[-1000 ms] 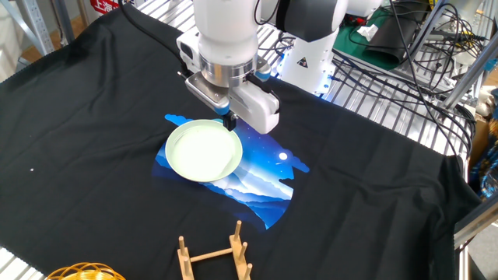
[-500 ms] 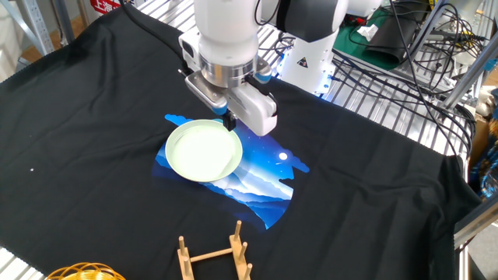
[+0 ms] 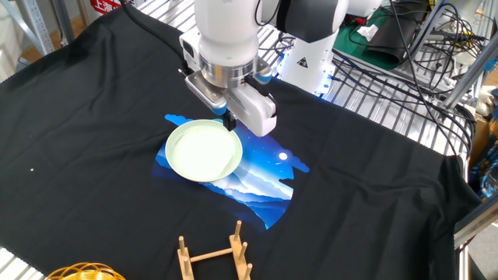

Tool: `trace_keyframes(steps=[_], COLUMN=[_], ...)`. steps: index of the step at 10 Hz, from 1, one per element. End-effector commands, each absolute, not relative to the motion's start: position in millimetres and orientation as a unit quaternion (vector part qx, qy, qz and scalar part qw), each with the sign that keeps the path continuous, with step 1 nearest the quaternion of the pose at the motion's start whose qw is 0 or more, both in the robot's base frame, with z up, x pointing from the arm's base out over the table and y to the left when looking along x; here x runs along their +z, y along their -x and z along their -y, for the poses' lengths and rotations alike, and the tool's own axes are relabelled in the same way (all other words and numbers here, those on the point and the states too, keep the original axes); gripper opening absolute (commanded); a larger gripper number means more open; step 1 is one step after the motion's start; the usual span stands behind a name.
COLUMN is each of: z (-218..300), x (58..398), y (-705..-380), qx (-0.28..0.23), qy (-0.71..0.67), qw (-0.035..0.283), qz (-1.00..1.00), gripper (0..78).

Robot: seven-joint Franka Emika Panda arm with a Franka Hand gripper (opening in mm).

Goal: Put the dish on the dish rack

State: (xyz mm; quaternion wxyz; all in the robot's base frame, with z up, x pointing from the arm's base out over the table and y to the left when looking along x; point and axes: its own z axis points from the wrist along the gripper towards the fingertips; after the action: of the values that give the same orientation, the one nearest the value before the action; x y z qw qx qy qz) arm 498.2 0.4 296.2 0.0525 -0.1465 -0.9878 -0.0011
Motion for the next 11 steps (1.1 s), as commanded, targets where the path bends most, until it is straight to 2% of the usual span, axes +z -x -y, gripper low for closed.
trace_keyframes(steps=[1,7,9,11], z=[0,-14,-22,-28], x=[298,273,251,236], y=[-499,-492,-488,-487], qx=[0.006,0.022,0.050,0.051], qy=[0.157,0.165,0.168,0.178], qw=[0.056,0.053,0.044,0.041], qz=[0.986,0.985,0.983,0.982], gripper=[0.0,0.0,0.0,0.0])
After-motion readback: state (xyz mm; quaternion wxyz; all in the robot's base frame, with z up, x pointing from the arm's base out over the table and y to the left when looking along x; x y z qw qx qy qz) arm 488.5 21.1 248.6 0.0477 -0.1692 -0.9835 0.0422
